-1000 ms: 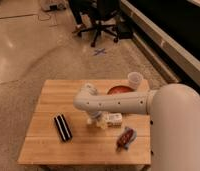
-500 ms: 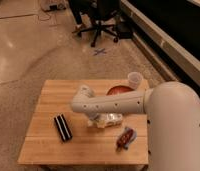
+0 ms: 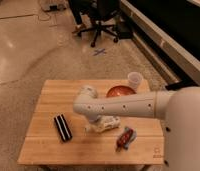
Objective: Stand the bottle upright
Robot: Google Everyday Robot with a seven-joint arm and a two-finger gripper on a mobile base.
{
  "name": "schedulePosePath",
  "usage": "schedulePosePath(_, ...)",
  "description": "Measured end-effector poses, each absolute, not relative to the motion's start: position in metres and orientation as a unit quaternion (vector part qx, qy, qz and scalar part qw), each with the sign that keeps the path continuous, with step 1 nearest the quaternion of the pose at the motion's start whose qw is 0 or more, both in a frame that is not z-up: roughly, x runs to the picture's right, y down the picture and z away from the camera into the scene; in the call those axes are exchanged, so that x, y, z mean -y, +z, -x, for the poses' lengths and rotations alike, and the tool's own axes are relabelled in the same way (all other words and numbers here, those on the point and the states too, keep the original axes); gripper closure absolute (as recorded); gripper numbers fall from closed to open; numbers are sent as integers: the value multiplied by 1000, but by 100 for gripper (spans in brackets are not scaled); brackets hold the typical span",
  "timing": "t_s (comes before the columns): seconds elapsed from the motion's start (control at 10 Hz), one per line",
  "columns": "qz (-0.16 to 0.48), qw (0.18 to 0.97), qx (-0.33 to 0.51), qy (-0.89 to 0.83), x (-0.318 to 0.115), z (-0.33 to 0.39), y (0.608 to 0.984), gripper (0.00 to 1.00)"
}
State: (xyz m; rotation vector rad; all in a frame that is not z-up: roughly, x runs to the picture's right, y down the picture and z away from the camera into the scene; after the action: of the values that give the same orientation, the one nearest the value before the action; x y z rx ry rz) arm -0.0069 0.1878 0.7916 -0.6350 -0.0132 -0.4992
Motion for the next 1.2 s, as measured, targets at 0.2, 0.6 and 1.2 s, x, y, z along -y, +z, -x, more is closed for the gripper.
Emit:
schedulePosePath(0.2,301,924,55,-231,-181,10,764,100)
schedulePosePath(0.6,280,925,145,-213,-159,13,731,100)
schedulePosePath(1.2,282,911,259,-152,-142,-2,729,100)
